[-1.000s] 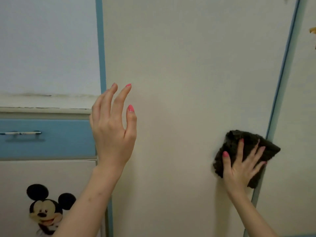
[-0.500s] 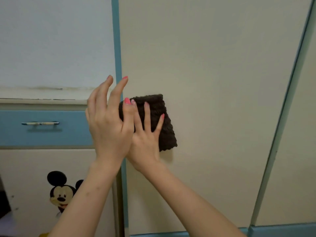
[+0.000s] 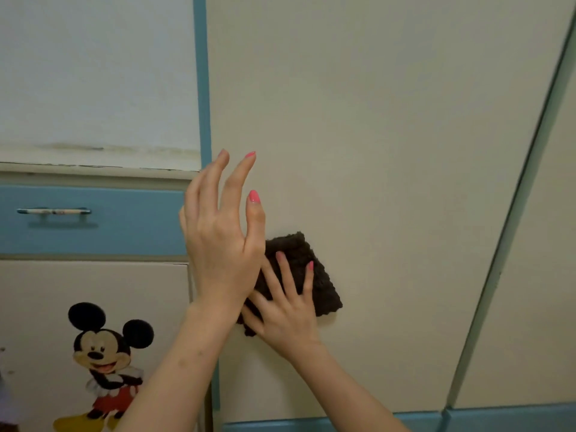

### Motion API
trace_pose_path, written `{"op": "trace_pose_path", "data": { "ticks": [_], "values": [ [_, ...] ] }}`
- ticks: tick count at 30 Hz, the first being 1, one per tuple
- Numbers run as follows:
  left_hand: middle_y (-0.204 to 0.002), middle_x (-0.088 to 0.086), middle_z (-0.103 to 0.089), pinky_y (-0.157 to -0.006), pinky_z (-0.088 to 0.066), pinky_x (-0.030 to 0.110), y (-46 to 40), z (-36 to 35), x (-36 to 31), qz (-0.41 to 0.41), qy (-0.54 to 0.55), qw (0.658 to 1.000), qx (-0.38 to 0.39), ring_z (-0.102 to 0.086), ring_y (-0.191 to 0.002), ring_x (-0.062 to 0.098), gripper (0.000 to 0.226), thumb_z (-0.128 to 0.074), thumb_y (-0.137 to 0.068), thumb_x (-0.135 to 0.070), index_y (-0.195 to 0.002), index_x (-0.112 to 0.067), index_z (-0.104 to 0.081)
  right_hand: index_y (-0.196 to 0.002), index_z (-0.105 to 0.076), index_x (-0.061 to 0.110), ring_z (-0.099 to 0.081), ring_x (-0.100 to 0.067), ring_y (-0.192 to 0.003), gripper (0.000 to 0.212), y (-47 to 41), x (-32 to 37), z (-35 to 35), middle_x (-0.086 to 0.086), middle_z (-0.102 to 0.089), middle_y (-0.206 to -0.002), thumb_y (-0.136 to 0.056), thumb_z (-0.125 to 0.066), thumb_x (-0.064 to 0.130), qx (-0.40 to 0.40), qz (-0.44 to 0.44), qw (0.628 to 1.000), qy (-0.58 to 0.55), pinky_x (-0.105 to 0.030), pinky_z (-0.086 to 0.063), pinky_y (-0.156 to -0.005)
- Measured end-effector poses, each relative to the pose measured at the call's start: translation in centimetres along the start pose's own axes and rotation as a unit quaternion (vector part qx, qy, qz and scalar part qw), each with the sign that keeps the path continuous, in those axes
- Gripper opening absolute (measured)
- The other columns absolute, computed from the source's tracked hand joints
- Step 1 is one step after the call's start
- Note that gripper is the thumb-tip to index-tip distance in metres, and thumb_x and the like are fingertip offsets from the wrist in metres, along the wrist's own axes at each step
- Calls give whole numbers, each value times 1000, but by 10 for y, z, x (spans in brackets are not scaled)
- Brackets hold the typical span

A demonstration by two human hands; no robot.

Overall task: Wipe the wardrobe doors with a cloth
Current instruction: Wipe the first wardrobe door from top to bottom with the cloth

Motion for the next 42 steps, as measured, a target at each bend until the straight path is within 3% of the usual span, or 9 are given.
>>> {"op": "trace_pose_path", "data": {
  "ticks": [7, 13, 20, 25, 29, 32, 37, 39, 42],
  "values": [
    [-143, 4, -43, -105, -15, 13, 12, -18, -8, 21, 37, 999, -5, -33, -130, 17, 42, -35, -95, -29, -134, -21, -46, -140, -37, 32, -5, -32, -146, 47, 12, -139, 28, -16, -25, -151, -97, -33, 52, -4, -157, 987, 46, -67, -10, -109],
    [-139, 8, -47, -107, -21, 20, 23, -11, -11, 5, 49, 998, -33, -38, -127, 22, 39, -37, -95, -23, -132, -18, -48, -147, -25, 27, -8, -40, -143, 55, 29, -232, 50, -23, -19, -154, -98, -27, 52, -30, -290, 956, 34, -64, -5, -112],
    [-139, 7, -47, -107, -24, 25, 38, -16, 0, 4, 51, 998, -30, -38, -126, 21, 38, -37, -95, -23, -131, -18, -49, -148, -23, 25, -8, -36, -144, 56, 103, -236, 39, -21, -16, -155, -99, -25, 52, -56, -425, 904, 10, -59, -5, -114],
    [-138, 6, -48, -104, -23, 20, 58, -26, 8, 2, 29, 1000, 0, -38, -124, 18, 39, -37, -95, -24, -131, -17, -49, -148, -17, 25, -12, -44, -142, 56, 189, -202, 17, -28, -13, -153, -99, -21, 53, -6, -511, 859, -12, -65, -13, -111],
    [-138, 6, -49, -103, -23, 18, 65, -29, 15, 11, 24, 1000, 9, -39, -124, 19, 39, -38, -94, -21, -130, -16, -50, -150, -20, 18, -4, -43, -143, 64, 181, -182, 13, -25, -9, -155, -98, -16, 55, -15, -557, 829, -54, -64, -5, -112],
    [-138, 6, -48, -104, -24, 21, 68, -29, 16, 5, 21, 1000, 13, -38, -125, 17, 39, -38, -94, -21, -131, -16, -50, -149, -22, 25, -1, -40, -143, 59, 153, -150, 8, -22, -9, -156, -99, -17, 54, -6, -516, 852, -92, -64, -2, -111],
    [-140, 5, -47, -107, -26, 26, 66, -24, 21, 11, 21, 1000, -1, -39, -126, 19, 39, -38, -95, -20, -131, -16, -49, -142, -25, 42, 10, -30, -146, 45, 76, -28, -12, 0, 13, -159, -99, -22, 52, 61, -257, 961, -82, -60, 1, -110],
    [-140, 5, -47, -106, -27, 26, 66, -20, 23, 10, 16, 1000, -5, -39, -126, 20, 39, -37, -94, -20, -131, -16, -49, -149, -11, 38, 11, -31, -146, 59, 44, 11, -16, -1, 16, -159, -95, -32, 53, 55, -198, 976, -69, -65, 1, -108],
    [-139, 7, -48, -106, -26, 24, 63, -12, 28, 12, 5, 1000, -16, -40, -126, 23, 39, -37, -95, -21, -131, -15, -50, -149, 13, 31, 10, -34, -145, 85, 20, 31, -17, -6, 18, -158, -90, -44, 53, 32, -194, 979, -55, -68, 0, -109]
  ]
}}
Point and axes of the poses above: each hand's wrist, its own y-axis away from the middle knuckle, its own z-axis out of the back of the hand, x = y × z, the point moved 7 cm from there along -y, towards the middle knuckle
